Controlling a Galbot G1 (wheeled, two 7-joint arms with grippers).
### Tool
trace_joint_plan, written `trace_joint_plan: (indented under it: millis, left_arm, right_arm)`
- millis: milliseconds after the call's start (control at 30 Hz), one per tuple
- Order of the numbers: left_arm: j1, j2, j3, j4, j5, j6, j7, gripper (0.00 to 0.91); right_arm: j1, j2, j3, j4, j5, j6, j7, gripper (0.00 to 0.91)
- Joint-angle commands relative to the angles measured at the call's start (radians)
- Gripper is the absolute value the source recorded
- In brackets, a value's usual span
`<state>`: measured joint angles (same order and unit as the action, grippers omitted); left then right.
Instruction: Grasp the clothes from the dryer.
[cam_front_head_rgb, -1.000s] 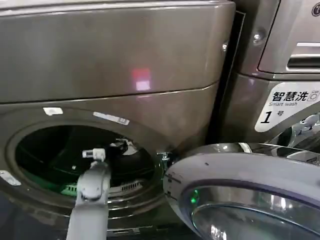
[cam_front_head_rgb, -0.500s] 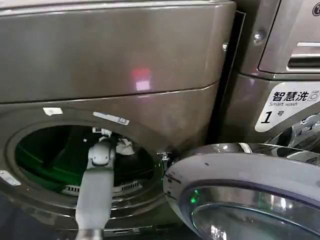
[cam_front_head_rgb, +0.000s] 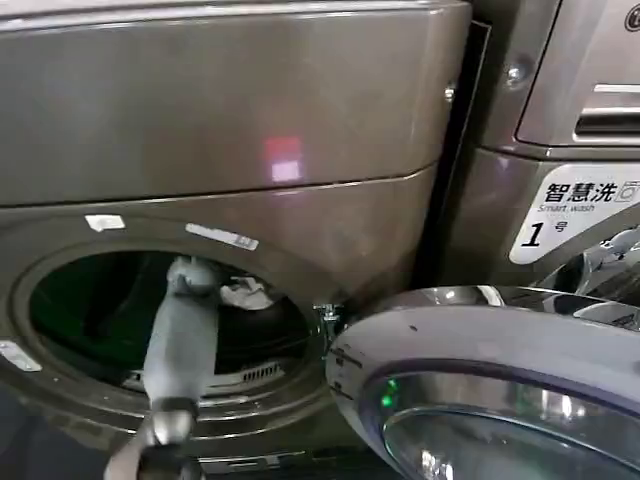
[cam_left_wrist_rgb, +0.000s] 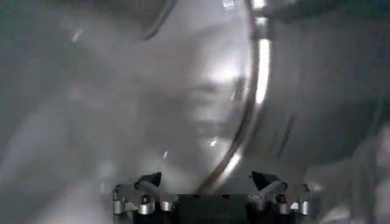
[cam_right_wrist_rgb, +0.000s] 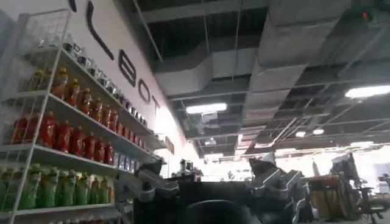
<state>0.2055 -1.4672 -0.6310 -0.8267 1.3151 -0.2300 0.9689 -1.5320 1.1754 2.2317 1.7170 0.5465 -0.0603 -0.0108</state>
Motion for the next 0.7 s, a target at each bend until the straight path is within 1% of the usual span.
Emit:
trace_joint_plan:
  millis: [33,267,333,433,700]
  left_arm:
    - [-0.061,0.016,0.0,0.082,0.001,-0.096,0.201,0.907]
    - [-0.086,0.04,0.01,0.109,-0.08,-0.089,0.247,0.907]
    - [-0.099,0.04,0.005,0.144,-0.093,-0.088,0.244,0.907]
    - [-0.108,0.045,0.007,0.172,-0.126,-0.081,0.248,0.907]
    - [-0.123,0.055,0.005,0.24,-0.125,-0.08,0.255,0.907]
  right_arm:
    - [-0.001,0.001,-0.004,-0.001,0.0,0.002,-0.001,0.907]
    - [0.0,0.0,-0.009,-0.002,-0.004,0.005,-0.001,0.907]
    - [0.005,0.004,-0.016,-0.002,-0.023,0.006,-0.002,0.907]
    - [0.005,0.006,-0.019,-0.005,-0.024,0.01,-0.001,0.907]
    - [-0.001,0.002,-0.023,-0.012,-0.026,0.011,-0.002,0.907]
